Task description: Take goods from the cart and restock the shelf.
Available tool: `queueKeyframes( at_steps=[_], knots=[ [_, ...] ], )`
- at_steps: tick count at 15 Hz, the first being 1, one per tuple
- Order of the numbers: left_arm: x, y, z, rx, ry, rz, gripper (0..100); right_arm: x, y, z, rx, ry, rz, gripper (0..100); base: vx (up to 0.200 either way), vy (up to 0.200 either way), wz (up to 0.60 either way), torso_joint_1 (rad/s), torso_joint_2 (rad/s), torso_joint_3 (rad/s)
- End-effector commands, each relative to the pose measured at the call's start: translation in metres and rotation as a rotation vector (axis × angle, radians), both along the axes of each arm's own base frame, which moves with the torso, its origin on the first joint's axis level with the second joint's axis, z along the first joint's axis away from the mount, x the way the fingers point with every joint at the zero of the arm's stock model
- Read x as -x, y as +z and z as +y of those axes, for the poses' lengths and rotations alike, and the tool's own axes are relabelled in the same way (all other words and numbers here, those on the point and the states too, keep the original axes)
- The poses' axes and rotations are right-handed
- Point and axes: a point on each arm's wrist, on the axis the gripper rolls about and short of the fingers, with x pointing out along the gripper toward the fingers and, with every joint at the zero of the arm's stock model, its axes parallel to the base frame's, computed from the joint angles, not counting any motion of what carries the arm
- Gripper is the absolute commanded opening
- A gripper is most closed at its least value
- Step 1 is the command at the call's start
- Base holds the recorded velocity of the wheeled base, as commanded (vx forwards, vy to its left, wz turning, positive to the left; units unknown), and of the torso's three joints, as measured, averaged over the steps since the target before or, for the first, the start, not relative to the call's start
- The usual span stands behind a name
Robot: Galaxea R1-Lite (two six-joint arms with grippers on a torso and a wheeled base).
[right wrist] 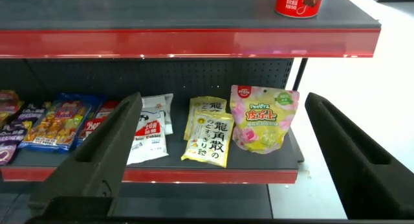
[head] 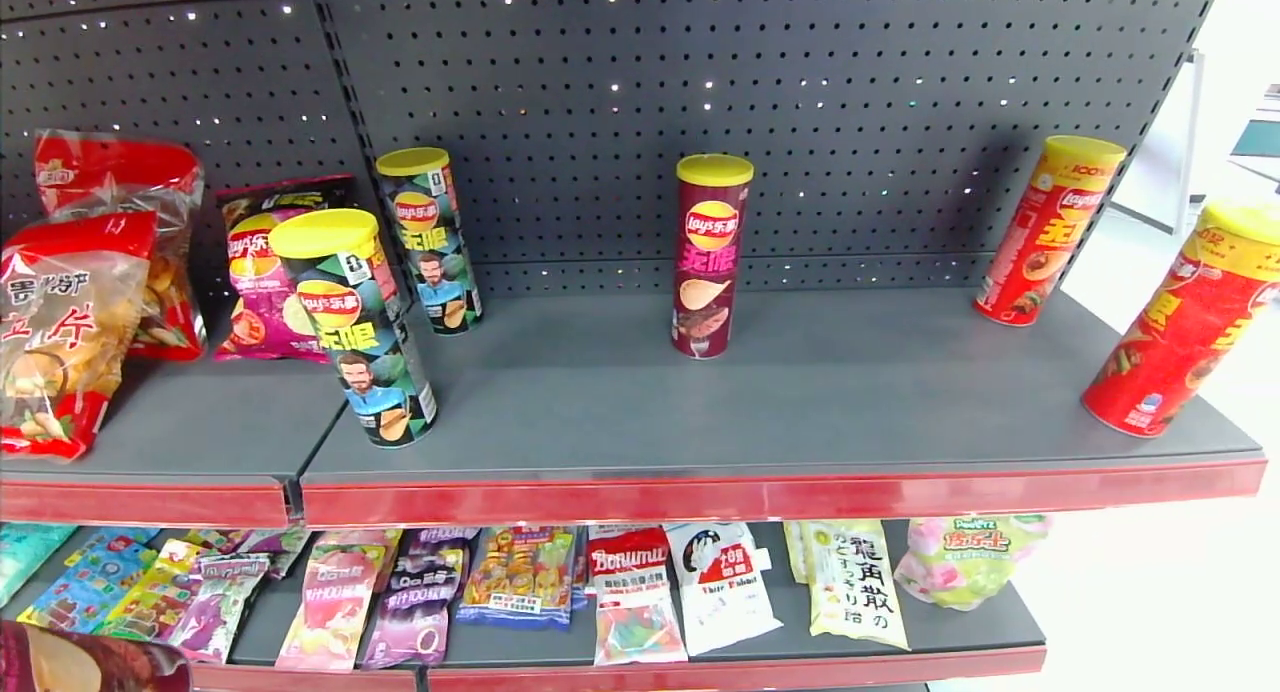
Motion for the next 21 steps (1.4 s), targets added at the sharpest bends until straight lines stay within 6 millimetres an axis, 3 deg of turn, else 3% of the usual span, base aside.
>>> queueKeyframes(
  at_steps=[1,4,6,7,8,9,11,12,14,16,21],
  knots=[
    [-0.001,0.008,0.0,0.036,-0.009,0.003,0,0.0,0.0,0.0,0.0,0.002,0.001,100,0.0,0.0,0.0,0.0,0.0,0.0],
    [0.002,0.008,-0.002,0.093,-0.09,0.0,0,0.001,0.004,0.001,0.045,0.043,-0.017,100,0.0,0.0,0.0,0.0,0.0,0.0],
    [0.003,0.008,-0.002,0.092,-0.092,-0.003,0,0.001,0.063,0.003,0.04,0.165,-0.049,100,0.0,0.0,0.0,0.0,0.0,0.0],
    [0.003,0.008,-0.002,0.088,-0.09,-0.006,0,-0.019,0.121,0.004,0.002,0.208,-0.022,100,0.0,0.0,0.0,0.0,0.0,0.0],
    [0.003,0.008,-0.002,0.088,-0.09,-0.006,0,-0.02,0.124,0.004,0.001,0.214,-0.023,100,0.0,0.0,0.0,0.0,0.0,0.0],
    [0.001,0.012,-0.002,0.046,-0.095,-0.011,0,-0.058,0.174,0.01,0.037,0.409,0.01,100,0.0,0.0,0.0,0.0,0.0,0.0],
    [-0.002,0.015,-0.002,0.041,-0.09,0.005,0,-0.113,0.21,0.028,0.092,0.556,0.056,100,0.0,0.0,0.0,0.0,0.0,0.0],
    [-0.003,0.015,-0.002,0.04,-0.091,0.009,0,-0.13,0.217,0.046,0.096,0.674,0.084,100,0.0,0.0,0.0,0.0,0.0,0.0],
    [-0.007,0.017,-0.002,0.039,-0.092,0.022,0,-0.149,0.209,0.066,0.101,0.765,0.158,100,0.0,0.0,0.0,0.0,0.0,0.0],
    [-0.006,0.016,-0.002,0.04,-0.089,0.02,0,-0.186,0.195,0.087,0.095,0.864,0.222,100,0.0,0.0,0.0,0.0,0.0,0.0],
    [-0.005,0.019,-0.001,0.035,-0.066,0.007,0,-0.257,0.173,0.114,0.076,0.909,0.235,100,0.0,0.0,0.0,0.0,0.0,0.0]
  ],
)
